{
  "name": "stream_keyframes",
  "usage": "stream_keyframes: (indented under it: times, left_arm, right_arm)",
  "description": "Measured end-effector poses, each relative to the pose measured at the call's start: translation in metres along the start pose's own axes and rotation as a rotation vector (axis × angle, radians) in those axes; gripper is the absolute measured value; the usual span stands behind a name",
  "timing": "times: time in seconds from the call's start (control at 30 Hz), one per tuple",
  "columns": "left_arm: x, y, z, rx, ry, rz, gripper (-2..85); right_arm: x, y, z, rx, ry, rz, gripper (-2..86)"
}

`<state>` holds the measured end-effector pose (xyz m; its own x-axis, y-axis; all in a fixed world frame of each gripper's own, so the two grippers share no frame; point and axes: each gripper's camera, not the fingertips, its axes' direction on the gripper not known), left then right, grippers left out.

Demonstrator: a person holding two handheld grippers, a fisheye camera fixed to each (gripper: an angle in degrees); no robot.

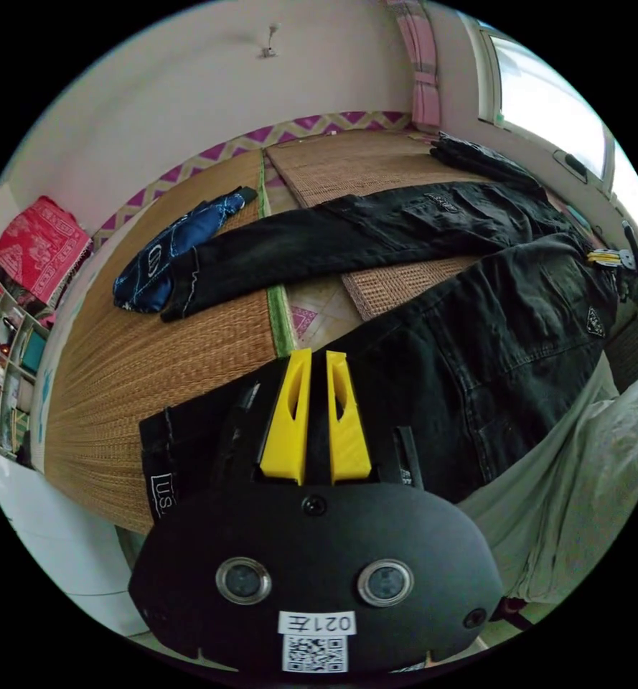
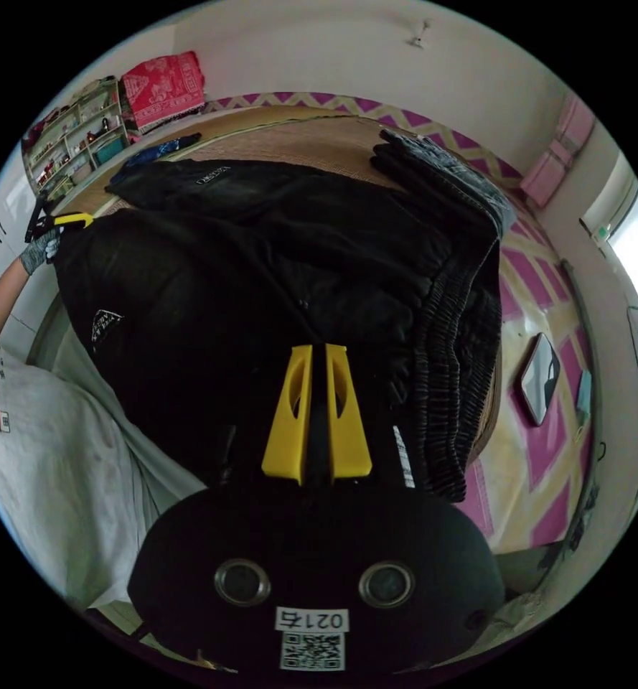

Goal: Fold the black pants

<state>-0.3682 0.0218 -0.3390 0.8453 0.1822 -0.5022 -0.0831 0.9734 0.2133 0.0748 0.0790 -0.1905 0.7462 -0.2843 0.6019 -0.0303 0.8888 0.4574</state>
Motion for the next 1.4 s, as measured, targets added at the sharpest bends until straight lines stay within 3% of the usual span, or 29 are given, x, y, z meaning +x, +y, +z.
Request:
stream_keyframes:
  times: [0.33,0.53,0.63,0.9,1.1,1.4]
  left_arm:
    - [-0.053,0.033,-0.039,0.035,0.123,-0.091,-0.6]
    - [-0.108,0.079,-0.112,0.236,0.240,-0.322,2.3]
    - [-0.123,0.105,-0.148,0.238,0.258,-0.418,8.6]
    - [-0.166,0.212,-0.195,0.305,0.434,-0.860,10.6]
    - [-0.204,0.271,-0.183,0.307,0.526,-1.112,10.8]
    - [-0.260,0.269,-0.188,0.352,0.613,-1.144,10.8]
  right_arm:
    - [0.009,0.033,-0.052,0.102,0.000,-0.066,2.3]
    - [0.056,0.058,-0.130,0.208,-0.133,0.180,4.9]
    - [0.086,0.091,-0.162,0.227,-0.147,0.337,5.8]
    - [0.161,0.220,-0.225,0.329,-0.257,0.895,8.9]
    - [0.221,0.239,-0.236,0.380,-0.405,1.046,9.7]
    - [0.284,0.224,-0.253,0.415,-0.614,1.128,10.2]
